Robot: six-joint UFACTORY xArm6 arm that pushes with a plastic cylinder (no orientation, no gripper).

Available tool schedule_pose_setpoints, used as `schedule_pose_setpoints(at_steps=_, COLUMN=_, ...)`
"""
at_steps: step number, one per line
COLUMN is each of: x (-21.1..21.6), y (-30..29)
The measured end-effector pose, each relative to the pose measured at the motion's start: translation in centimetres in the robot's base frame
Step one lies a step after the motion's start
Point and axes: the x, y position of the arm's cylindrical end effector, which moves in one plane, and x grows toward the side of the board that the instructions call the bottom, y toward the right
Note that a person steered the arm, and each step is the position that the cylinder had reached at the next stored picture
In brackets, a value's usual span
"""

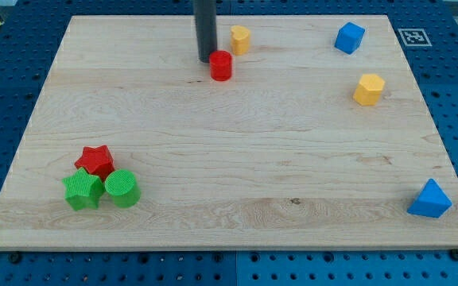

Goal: Push the red circle diagonally above the red star

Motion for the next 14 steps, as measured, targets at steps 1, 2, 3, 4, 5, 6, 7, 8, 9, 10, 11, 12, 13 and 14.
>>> schedule_pose_setpoints(at_steps=1, x=6.7, y=0.1)
schedule_pose_setpoints(at_steps=2, x=6.2, y=-0.8)
schedule_pose_setpoints(at_steps=3, x=1.8, y=-0.7)
schedule_pose_setpoints(at_steps=4, x=-1.0, y=2.4)
schedule_pose_setpoints(at_steps=5, x=1.2, y=7.3)
schedule_pose_setpoints(at_steps=6, x=9.3, y=4.9)
schedule_pose_setpoints(at_steps=7, x=12.8, y=1.9)
schedule_pose_setpoints(at_steps=8, x=9.4, y=5.3)
schedule_pose_setpoints(at_steps=9, x=5.7, y=8.7)
schedule_pose_setpoints(at_steps=10, x=4.2, y=7.0)
schedule_pose_setpoints(at_steps=11, x=9.3, y=1.6)
schedule_pose_setpoints(at_steps=12, x=15.6, y=-3.2)
schedule_pose_setpoints(at_steps=13, x=14.0, y=-3.3)
schedule_pose_setpoints(at_steps=14, x=9.2, y=-1.6)
